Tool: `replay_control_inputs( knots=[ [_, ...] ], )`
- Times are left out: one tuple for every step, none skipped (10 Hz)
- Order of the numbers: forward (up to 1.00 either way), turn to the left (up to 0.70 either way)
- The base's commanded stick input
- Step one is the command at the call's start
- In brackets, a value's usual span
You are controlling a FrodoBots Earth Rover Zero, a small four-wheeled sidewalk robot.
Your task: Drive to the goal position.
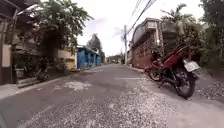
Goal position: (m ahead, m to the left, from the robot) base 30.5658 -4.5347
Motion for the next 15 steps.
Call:
replay_control_inputs(
  knots=[
    [0.50, 0.00],
    [0.50, 0.00],
    [0.50, 0.00],
    [0.50, 0.00],
    [0.50, 0.00],
    [0.50, 0.00],
    [0.50, 0.00],
    [0.50, 0.00],
    [0.50, 0.00],
    [0.50, 0.00],
    [0.50, 0.00],
    [0.50, 0.00],
    [0.50, 0.00],
    [0.50, 0.00],
    [0.50, 0.00]
  ],
)
